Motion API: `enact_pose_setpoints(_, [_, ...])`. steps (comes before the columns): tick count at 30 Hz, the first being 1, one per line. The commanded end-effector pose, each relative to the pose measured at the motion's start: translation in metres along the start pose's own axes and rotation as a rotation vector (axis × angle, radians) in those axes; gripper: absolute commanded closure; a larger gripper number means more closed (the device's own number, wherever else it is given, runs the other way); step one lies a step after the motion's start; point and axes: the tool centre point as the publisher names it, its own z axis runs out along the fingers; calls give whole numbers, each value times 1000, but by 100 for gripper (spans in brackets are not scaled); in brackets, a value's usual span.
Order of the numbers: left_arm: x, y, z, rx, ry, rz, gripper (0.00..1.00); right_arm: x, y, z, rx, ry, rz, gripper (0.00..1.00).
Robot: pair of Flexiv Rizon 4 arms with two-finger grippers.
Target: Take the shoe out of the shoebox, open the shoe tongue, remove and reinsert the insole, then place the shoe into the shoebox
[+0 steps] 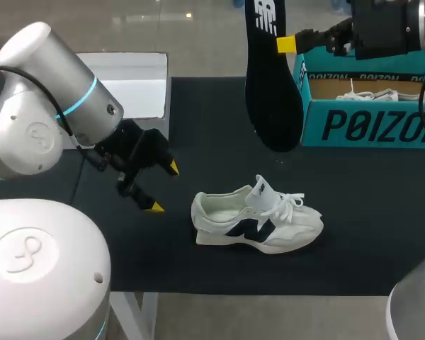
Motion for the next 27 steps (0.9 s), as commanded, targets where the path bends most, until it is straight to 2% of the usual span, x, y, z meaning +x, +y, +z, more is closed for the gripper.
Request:
enact_pose_setpoints(1, [4,-2,0,6,-13,2,0,0,1,3,1,-2,1,100])
enact_pose_setpoints(4, [4,-2,0,6,-13,2,0,0,1,3,1,-2,1,100])
enact_pose_setpoints(11, [4,-2,0,6,-13,2,0,4,10,-15,5,-34,29,100])
enact_pose_setpoints(16, [4,-2,0,6,-13,2,0,-1,16,-22,20,-34,45,100])
enact_pose_setpoints(19, [4,-2,0,6,-13,2,0,-1,20,-23,20,-36,42,100])
enact_pose_setpoints(21, [4,-2,0,6,-13,2,0,1,23,-23,-14,-39,18,100])
enact_pose_setpoints(27, [4,-2,0,6,-13,2,0,1,23,-23,-14,-39,18,100])
